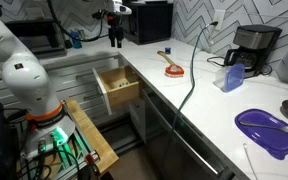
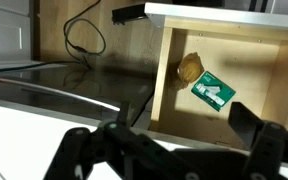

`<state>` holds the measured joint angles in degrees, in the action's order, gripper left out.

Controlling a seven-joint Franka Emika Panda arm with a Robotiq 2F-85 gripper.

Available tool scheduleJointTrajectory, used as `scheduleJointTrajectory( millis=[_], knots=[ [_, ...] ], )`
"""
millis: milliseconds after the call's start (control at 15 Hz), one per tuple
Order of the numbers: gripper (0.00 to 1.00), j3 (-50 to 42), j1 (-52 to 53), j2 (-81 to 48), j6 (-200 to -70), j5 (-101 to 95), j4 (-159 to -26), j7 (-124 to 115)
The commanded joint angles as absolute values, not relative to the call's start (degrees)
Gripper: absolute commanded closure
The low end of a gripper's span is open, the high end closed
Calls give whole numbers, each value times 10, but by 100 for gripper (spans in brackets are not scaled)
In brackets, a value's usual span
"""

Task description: Push the drawer

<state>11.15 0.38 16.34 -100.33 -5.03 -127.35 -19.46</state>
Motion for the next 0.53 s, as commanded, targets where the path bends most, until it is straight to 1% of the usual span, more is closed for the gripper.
scheduleJointTrajectory(
  millis=[0,467],
  knots=[
    [0,101,16,162,-1002,-53,-1273,-197],
    [0,104,22,165,-1000,-47,-1284,-193]
  ],
)
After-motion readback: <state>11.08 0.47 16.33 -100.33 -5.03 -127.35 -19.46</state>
